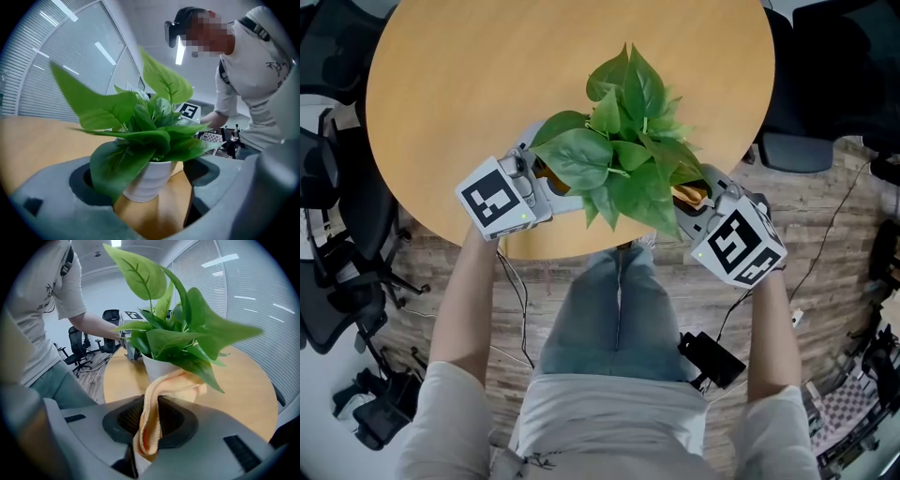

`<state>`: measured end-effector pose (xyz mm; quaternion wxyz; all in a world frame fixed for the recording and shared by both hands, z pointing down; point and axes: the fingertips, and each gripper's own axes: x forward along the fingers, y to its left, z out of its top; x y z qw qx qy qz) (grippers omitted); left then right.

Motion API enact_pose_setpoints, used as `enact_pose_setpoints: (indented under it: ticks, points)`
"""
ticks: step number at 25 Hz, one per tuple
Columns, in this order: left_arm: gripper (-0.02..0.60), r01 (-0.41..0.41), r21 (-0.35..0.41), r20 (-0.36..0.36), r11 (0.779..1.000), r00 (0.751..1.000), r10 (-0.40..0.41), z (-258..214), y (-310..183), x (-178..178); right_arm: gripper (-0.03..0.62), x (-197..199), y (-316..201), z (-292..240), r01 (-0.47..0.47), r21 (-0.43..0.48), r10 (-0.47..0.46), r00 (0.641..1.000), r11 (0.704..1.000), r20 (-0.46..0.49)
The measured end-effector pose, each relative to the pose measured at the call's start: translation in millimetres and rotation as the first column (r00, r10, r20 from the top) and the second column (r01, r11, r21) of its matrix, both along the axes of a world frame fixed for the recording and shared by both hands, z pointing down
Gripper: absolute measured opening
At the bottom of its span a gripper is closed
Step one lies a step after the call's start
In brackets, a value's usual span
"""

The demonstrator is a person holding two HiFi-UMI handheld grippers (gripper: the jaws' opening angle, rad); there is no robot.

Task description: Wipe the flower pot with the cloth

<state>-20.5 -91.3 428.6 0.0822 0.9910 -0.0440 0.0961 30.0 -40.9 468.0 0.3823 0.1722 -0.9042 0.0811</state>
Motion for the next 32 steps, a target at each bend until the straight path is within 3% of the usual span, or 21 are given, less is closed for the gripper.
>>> enact_pose_setpoints:
  ticks: [11,20,32]
  points:
    - [0.456,-0.02,-0.003,-0.019,1.0,1.0,0.02,-2,-2,2,0.061,24,-35,-3,-0.061,0.038,0.063,0.995,0.997,-0.073]
    - [0.456,-0.002,-0.003,-0.012,1.0,1.0,0.002,-1,-2,3,0.061,5,-52,-6,0.068,0.097,-0.051,0.985,0.993,-0.166]
    - [0.456,0.092,-0.011,-0.006,0.996,0.996,-0.092,2,-1,3,0.061,3,-37,-4,0.075,0.083,-0.061,0.986,0.994,-0.155]
